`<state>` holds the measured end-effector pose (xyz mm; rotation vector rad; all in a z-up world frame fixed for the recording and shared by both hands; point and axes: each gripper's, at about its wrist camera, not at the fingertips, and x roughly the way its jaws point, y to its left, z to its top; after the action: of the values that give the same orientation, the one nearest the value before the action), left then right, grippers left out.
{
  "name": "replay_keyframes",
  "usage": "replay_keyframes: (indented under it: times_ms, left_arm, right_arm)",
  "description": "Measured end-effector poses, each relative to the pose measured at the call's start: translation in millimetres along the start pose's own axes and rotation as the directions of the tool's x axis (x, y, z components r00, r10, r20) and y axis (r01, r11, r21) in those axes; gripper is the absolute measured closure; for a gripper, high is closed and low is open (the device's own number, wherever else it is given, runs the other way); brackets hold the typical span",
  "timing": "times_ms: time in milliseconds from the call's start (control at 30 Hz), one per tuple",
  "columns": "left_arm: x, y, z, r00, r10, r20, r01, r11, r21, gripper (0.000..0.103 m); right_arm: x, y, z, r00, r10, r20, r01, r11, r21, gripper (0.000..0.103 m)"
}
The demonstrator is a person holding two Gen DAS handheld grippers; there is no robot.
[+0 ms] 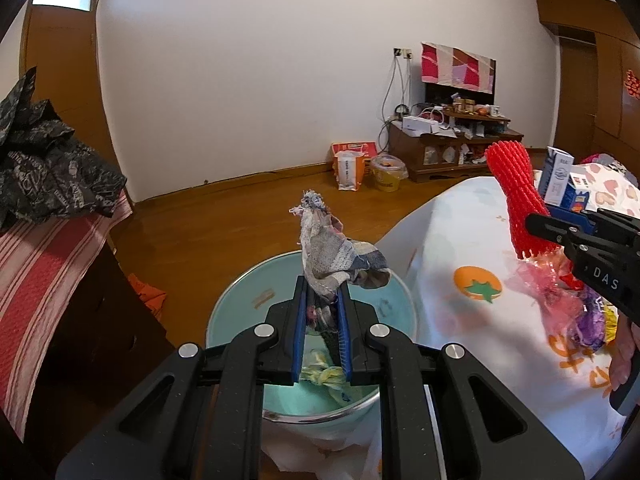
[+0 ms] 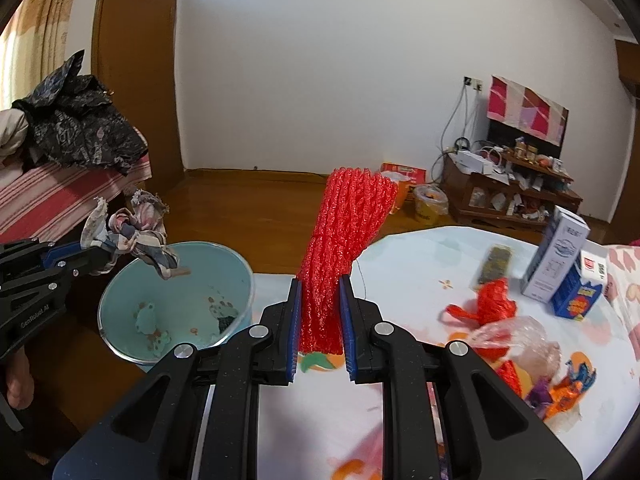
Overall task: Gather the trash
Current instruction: 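Carry both items over the blue bin and open both grippers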
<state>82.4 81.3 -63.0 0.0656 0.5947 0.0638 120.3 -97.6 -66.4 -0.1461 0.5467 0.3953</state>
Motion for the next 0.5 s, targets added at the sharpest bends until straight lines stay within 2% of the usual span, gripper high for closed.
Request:
replay_keyframes:
  times_ms: [500]
  left_arm:
    - [9, 42, -11, 0.996, 0.076, -0.044, -0.078, 0.996, -0.047, 0.089]
  right_arm:
    - [31, 39, 12, 0.997, 0.079, -0.020, -0.080, 0.995, -0.059, 0.084]
